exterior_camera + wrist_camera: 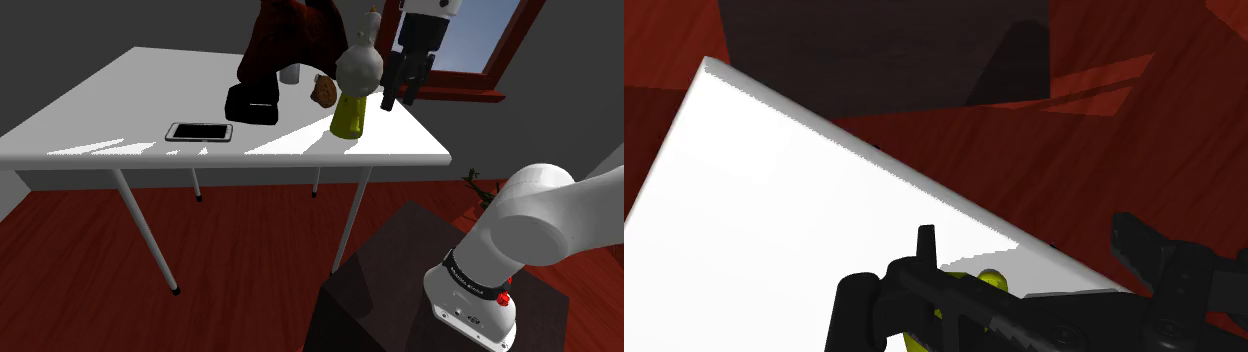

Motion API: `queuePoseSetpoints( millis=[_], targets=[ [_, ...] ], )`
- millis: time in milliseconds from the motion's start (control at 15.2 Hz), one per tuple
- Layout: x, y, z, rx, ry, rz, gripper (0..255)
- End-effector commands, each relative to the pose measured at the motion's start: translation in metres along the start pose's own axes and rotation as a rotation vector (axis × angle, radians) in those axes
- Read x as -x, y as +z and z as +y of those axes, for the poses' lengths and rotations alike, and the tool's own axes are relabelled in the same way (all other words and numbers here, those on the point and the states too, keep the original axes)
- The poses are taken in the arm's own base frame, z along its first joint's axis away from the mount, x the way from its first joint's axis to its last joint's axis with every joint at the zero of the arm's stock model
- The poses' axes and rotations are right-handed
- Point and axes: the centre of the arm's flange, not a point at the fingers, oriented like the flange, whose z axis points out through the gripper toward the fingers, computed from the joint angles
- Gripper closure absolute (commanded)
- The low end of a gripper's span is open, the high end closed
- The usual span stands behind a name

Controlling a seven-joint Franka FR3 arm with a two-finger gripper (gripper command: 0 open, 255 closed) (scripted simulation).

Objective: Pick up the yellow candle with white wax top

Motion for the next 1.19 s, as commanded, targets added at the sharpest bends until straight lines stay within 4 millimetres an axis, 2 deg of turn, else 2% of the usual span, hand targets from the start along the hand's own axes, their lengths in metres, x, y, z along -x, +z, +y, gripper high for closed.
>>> queuePoseSetpoints(
  millis=[0, 990, 1056, 1122],
  targets=[
    [0.000, 0.000, 0.000, 0.000, 0.000, 0.000, 0],
    [-0.106, -0.165, -0.014, 0.128, -0.081, 0.000, 0],
    [-0.109, -0.169, -0.014, 0.131, -0.083, 0.000, 0],
    [-0.109, -0.164, -0.014, 0.131, -0.083, 0.000, 0]
  ],
)
